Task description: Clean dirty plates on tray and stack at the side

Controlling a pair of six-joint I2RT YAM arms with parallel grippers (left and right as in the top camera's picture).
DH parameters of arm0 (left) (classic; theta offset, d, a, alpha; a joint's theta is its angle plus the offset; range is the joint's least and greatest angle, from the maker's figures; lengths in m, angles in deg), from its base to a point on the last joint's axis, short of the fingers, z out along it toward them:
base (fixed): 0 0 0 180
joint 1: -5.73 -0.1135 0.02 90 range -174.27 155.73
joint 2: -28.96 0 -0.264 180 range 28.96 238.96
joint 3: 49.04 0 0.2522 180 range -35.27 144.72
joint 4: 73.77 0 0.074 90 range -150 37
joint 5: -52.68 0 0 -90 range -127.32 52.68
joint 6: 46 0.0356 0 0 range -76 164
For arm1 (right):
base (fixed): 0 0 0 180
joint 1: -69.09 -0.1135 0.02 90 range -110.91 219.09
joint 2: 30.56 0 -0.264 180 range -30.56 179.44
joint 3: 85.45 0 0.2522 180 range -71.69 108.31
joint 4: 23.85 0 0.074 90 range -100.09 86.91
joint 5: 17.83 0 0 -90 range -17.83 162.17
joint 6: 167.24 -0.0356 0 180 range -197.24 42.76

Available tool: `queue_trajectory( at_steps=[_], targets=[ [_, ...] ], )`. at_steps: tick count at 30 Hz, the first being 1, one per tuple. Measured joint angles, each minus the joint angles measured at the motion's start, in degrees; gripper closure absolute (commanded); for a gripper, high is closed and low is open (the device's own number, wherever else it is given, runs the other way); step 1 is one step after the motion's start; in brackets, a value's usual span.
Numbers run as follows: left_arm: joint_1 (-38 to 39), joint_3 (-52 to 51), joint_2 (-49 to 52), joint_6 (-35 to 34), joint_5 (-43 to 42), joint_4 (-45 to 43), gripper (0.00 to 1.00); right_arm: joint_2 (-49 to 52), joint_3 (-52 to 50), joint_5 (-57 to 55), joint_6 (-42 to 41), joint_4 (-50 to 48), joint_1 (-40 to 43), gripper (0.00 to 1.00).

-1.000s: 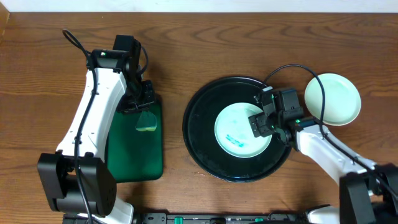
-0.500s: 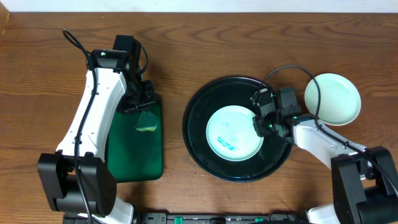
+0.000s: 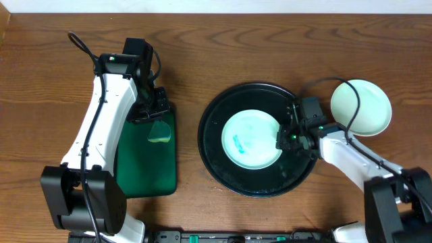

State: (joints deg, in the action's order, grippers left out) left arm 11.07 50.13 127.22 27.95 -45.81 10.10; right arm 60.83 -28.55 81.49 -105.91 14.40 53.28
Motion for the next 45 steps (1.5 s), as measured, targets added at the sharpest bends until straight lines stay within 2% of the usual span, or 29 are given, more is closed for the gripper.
queue_trajectory(
  at_steps=[5, 14, 19, 24, 30, 36, 45],
  targets=[
    [0.0, 0.0, 0.0, 0.0, -1.2, -0.6, 0.93, -2.8, 0.0, -7.3, -8.3, 7.7, -2.2, 0.99],
    [0.2, 0.0, 0.0, 1.4, -3.0, -4.2, 0.93, -6.3, -0.1, -12.5, -8.7, 11.1, -4.6, 0.99],
    [1.2, 0.0, 0.0, 3.5, -13.8, -6.8, 0.93, -6.6, -0.1, -13.3, -7.7, 11.4, -4.6, 0.99],
    [7.0, 0.0, 0.0, 3.7, -20.3, -9.8, 0.93, -6.6, -0.1, -13.6, -6.9, 11.5, -4.6, 0.99],
    [17.4, 0.0, 4.2, 0.2, -23.9, -15.4, 0.93, -6.6, -0.1, -13.8, -5.8, 11.1, -4.6, 0.99],
    [25.3, 0.0, 12.5, -4.2, -29.2, -22.8, 0.93, -6.6, -0.4, -9.7, 0.7, 2.8, -4.6, 0.99],
    [28.9, -0.1, 18.7, -10.0, -36.6, -30.4, 0.93, -6.4, -0.5, -7.8, -4.7, 2.7, -4.6, 0.99]
  ],
)
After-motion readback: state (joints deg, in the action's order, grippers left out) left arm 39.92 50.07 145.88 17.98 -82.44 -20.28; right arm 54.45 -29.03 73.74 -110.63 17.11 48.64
